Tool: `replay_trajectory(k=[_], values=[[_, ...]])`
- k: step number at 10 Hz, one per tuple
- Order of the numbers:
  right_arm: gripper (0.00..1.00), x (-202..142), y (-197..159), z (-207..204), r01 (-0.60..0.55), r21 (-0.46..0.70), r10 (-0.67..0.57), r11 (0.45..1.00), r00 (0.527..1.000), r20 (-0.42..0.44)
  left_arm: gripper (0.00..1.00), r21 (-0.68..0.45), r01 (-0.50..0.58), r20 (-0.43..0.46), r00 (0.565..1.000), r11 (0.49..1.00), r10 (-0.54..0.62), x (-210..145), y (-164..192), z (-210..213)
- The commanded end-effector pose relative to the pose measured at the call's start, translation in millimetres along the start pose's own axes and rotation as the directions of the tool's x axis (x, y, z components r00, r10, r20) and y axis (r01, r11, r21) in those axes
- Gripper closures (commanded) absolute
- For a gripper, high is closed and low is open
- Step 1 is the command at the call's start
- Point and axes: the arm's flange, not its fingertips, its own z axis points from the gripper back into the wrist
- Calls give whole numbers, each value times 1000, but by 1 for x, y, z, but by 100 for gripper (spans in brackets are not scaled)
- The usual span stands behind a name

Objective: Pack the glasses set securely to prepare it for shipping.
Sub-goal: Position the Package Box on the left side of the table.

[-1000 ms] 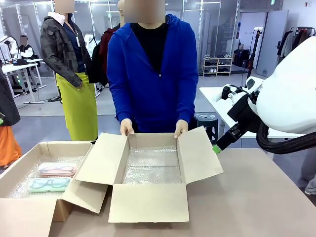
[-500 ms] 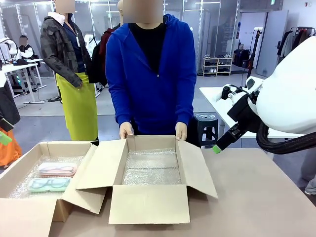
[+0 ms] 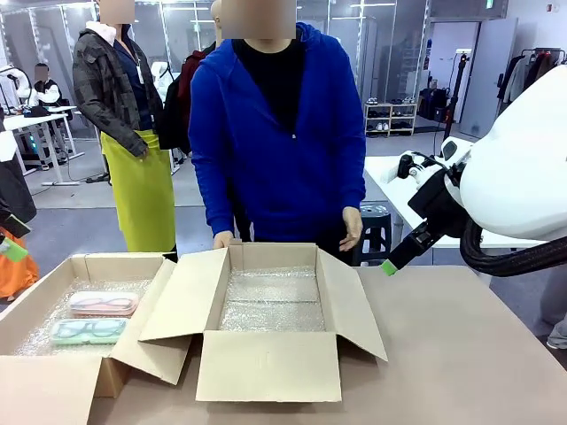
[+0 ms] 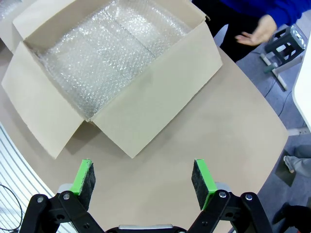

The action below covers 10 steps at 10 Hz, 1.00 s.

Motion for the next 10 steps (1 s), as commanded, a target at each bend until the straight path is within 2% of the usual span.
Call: replay_trajectory(k=[1, 10], values=[[0, 1, 3, -1, 13, -7, -13, 1000, 1000, -1, 0, -4, -6, -18, 1000, 1000, 5, 1, -3, 5], [0, 1, 3, -1, 13, -7, -13, 1000, 1000, -1, 0, -4, -6, -18, 1000, 1000, 5, 1, -3, 5]])
